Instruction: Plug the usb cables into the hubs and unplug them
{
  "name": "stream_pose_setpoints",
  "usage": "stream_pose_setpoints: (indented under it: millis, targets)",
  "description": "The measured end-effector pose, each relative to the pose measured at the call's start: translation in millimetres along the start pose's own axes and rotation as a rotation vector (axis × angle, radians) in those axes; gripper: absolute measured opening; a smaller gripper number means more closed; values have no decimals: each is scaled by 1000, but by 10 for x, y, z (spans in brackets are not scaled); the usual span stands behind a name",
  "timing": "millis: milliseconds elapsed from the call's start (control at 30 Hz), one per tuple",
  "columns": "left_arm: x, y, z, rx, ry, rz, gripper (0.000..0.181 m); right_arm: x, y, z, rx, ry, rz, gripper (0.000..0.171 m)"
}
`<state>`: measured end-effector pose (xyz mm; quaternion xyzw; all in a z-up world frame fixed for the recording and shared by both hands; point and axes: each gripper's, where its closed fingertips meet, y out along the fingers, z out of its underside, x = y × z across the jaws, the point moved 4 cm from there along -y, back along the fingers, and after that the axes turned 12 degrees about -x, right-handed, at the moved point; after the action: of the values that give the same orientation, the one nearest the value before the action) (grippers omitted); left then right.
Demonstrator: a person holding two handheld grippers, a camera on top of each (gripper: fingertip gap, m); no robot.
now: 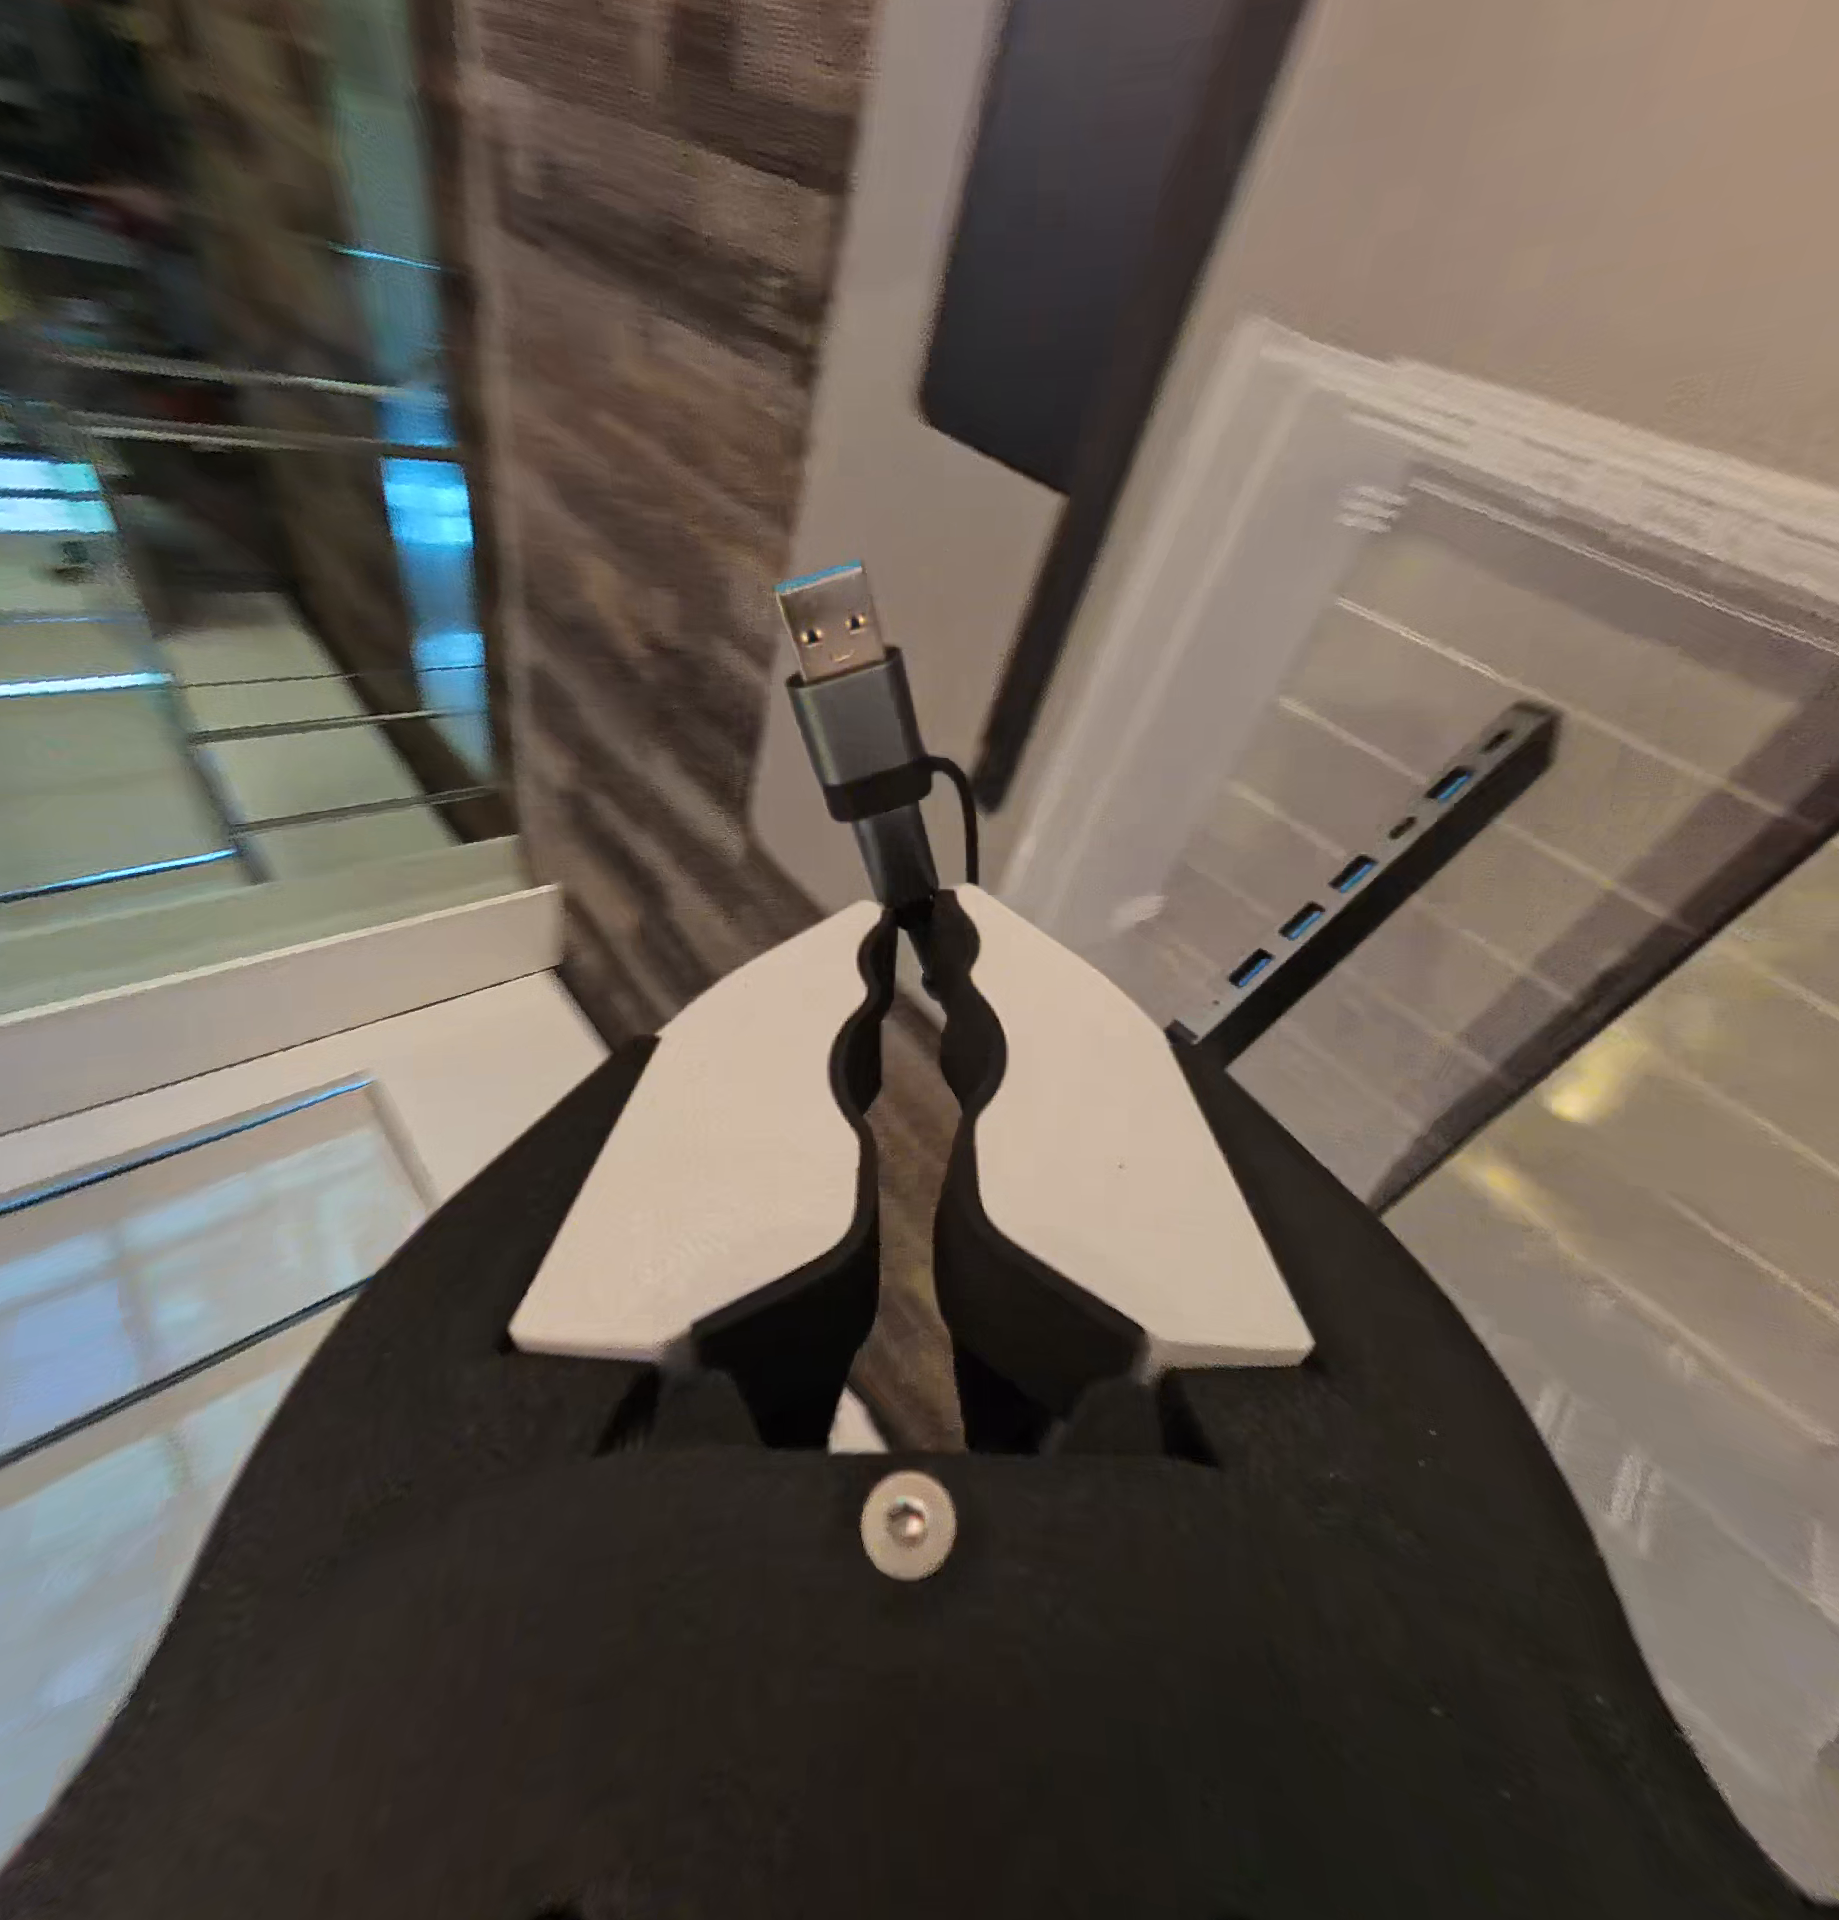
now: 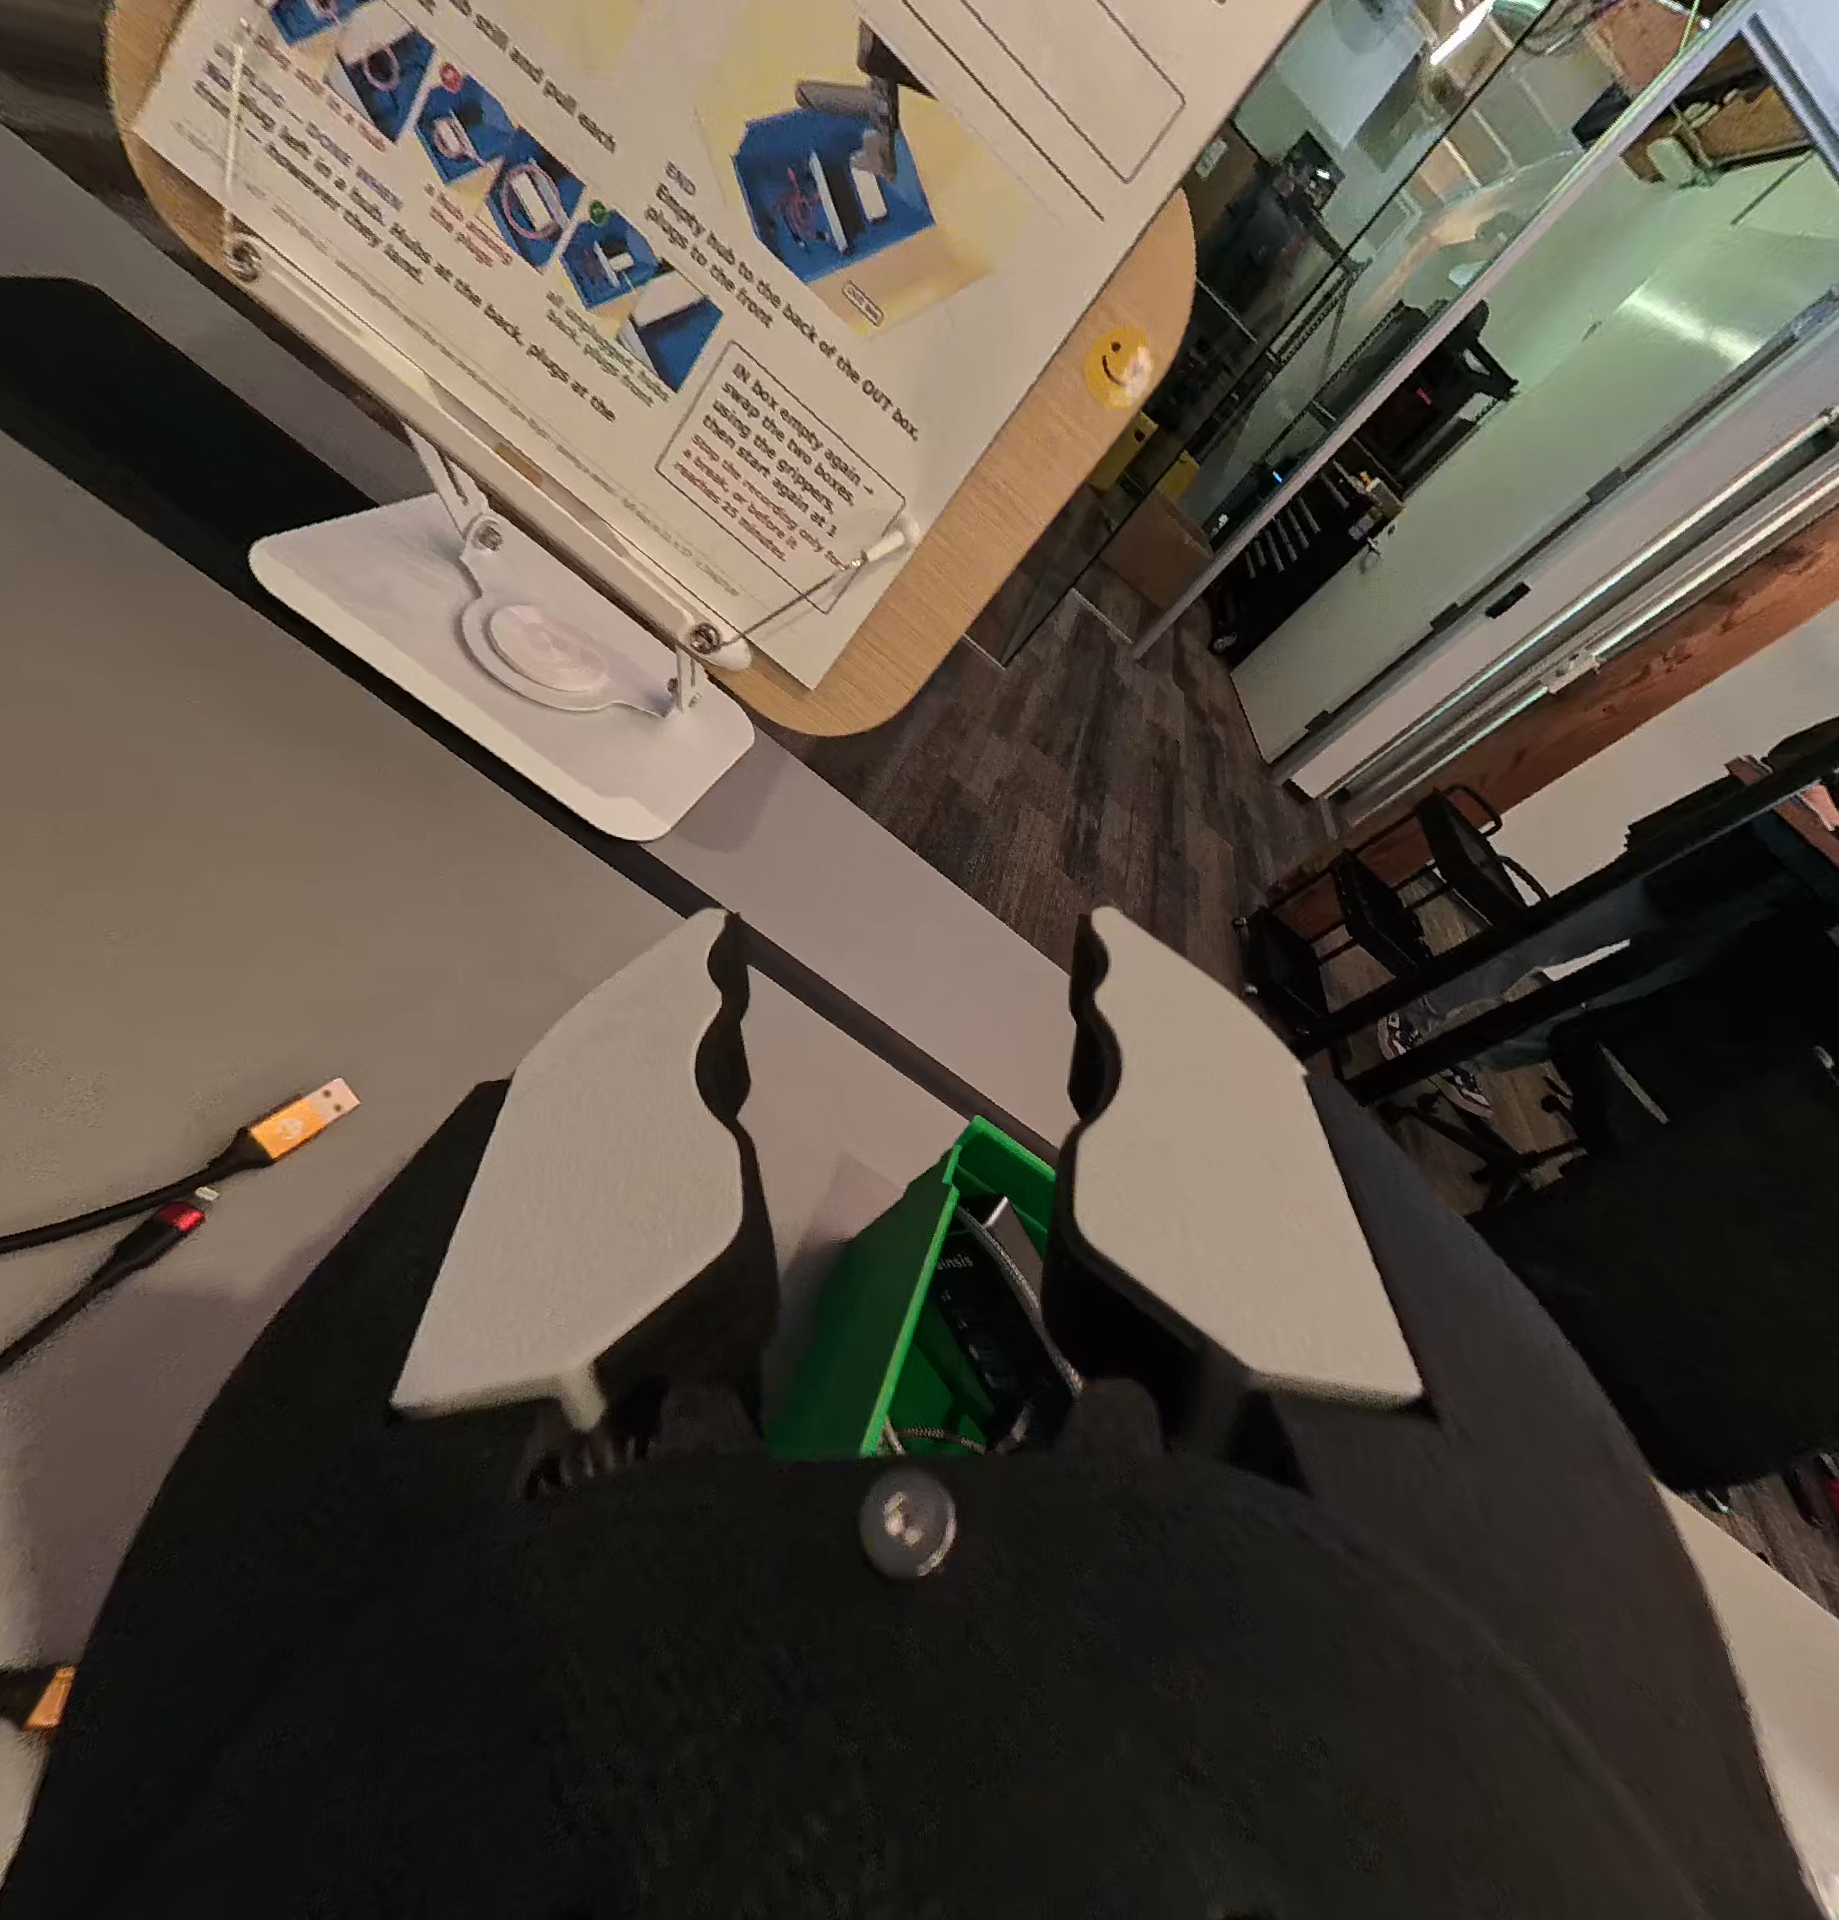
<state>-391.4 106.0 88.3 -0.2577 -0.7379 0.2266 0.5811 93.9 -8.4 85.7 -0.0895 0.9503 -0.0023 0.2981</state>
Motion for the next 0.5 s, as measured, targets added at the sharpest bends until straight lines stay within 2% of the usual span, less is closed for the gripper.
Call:
stream_pose_setpoints:
  millis: [100, 233, 300, 400, 500]
  targets:
    - [274, -447, -234, 33, 65, -139, 6, 106, -15, -113, -44, 8, -35, 60]
    - [482, -977, -598, 57, 134, -242, 6, 361, -19, -316, -143, 33, -129, 60]
    - [517, -1242, -859, 33, 147, -261, 6, 615, -28, -480, -251, 81, -251, 61]
    - [454, -1629, -1357, -54, 162, -270, 6, 1108, -136, -776, -491, 224, -530, 61]
    - [258, -1942, -1890, -167, 164, -268, 6, 1476, -210, -934, -573, 430, -731, 64]
